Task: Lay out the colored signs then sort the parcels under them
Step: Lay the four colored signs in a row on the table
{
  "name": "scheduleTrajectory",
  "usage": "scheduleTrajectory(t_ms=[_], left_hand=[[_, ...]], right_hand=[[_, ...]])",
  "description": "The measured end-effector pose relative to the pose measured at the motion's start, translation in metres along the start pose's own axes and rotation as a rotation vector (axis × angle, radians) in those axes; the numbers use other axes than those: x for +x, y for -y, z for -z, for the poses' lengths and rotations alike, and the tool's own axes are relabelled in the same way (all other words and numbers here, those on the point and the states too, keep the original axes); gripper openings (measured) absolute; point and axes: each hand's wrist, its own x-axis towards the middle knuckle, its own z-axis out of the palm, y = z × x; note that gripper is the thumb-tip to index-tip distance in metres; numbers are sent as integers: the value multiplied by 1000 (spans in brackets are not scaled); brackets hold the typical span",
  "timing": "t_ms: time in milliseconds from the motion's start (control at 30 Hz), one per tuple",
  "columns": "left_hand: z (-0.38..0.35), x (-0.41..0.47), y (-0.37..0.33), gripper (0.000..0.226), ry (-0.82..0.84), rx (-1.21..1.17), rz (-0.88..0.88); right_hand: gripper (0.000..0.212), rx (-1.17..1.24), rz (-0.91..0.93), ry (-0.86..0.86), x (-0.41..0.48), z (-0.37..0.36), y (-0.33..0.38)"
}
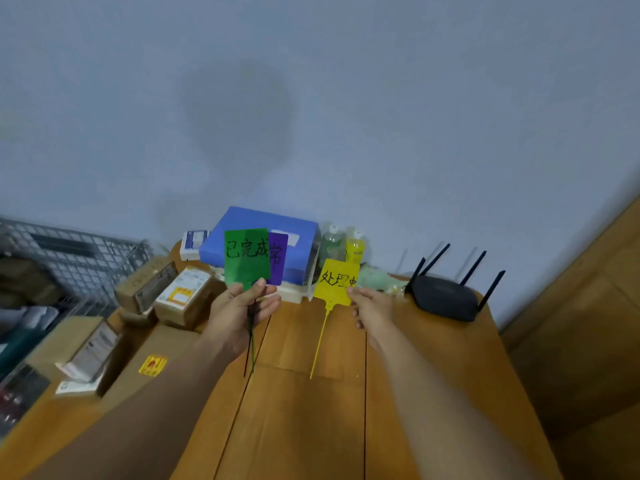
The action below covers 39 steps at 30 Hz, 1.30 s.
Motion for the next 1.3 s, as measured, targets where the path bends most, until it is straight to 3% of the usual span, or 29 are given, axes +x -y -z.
scheduleTrajectory(t_ms=[133,400,700,800,1000,1200,1300], left_hand=[[8,6,42,28,-86,22,-3],[26,28,95,26,-165,42,-3],[38,45,114,26,-147,52,3],[40,48,118,32,-140,51,17],[41,49,126,41,-130,42,41],[3,36,118,35,-66,118,22],[-26,26,111,25,0,187,13]], right_hand=[[18,-131,-154,70,21,2,-73],[22,-146,-338,110,42,-33,-162],[18,-400,-316,62,65,-41,-183],[31,-571,-265,75,70,-41,-184],[39,-597,-192,-5,59,-41,-162],[48,-26,-19,100,34,-35,-62],[67,-90,102,168,15,-27,-5]])
